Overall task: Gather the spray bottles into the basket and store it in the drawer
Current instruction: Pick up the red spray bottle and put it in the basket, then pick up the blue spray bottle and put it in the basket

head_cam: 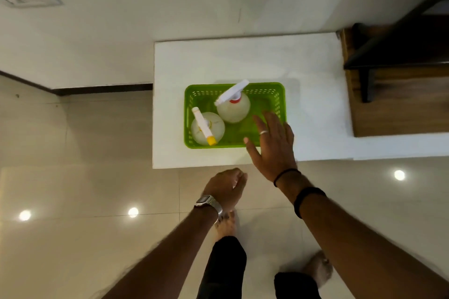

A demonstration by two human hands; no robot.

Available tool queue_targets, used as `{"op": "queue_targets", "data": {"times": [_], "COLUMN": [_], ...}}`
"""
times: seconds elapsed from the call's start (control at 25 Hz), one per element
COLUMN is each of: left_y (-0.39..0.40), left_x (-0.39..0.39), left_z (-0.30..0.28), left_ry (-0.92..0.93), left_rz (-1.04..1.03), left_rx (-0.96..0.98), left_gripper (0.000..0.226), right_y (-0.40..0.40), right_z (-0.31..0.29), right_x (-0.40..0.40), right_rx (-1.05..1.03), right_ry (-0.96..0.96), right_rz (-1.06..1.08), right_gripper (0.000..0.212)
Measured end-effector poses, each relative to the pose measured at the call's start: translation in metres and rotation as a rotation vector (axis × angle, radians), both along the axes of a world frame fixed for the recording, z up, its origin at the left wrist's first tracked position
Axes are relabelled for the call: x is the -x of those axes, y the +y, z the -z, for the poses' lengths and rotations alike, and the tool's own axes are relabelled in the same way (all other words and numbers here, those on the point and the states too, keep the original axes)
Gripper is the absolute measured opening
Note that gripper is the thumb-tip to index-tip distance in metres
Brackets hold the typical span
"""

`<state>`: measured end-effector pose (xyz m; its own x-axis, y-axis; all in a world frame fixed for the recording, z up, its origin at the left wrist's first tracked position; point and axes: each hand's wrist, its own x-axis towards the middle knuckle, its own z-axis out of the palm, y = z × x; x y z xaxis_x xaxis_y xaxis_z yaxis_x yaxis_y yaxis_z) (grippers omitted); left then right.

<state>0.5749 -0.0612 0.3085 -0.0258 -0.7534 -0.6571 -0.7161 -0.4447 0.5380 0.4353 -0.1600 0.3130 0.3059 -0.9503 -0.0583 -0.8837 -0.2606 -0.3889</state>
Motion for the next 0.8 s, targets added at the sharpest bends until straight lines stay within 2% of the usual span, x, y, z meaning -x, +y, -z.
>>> {"op": "queue_targets", "data": {"times": [0.12, 0.28, 0.4, 0.6, 0.8], "left_y": [0.019, 0.04, 0.045, 0.039, 0.052], "left_x": [0.013, 0.049, 0.107, 0.252, 0.468], "left_z": [0.01, 0.019, 0.013, 0.009, 0.028], "left_ry": [-0.138, -0.341, -0.405, -0.401, -0.301], "left_rz": [0.216, 0.445, 0.575, 0.816, 1.101], "left_rx": [0.001, -0.026, 0.028, 0.099, 0.213], "left_gripper": [0.032, 0.056, 0.068, 0.073, 0.074], "right_y": [0.036, 0.086, 0.133, 0.221, 0.323], "right_z": [0.005, 0.019, 0.03, 0.042, 0.057], "right_x": [0.056, 0.137, 0.219, 0.368, 0.54], "right_rx": [-0.011, -0.19, -0.304, -0.477, -0.579], "right_ry": [0.115, 0.181, 0.203, 0.203, 0.22], "right_rz": [-0.066, 0.024, 0.133, 0.359, 0.67], "right_gripper": [0.062, 0.071, 0.072, 0.071, 0.071]}}
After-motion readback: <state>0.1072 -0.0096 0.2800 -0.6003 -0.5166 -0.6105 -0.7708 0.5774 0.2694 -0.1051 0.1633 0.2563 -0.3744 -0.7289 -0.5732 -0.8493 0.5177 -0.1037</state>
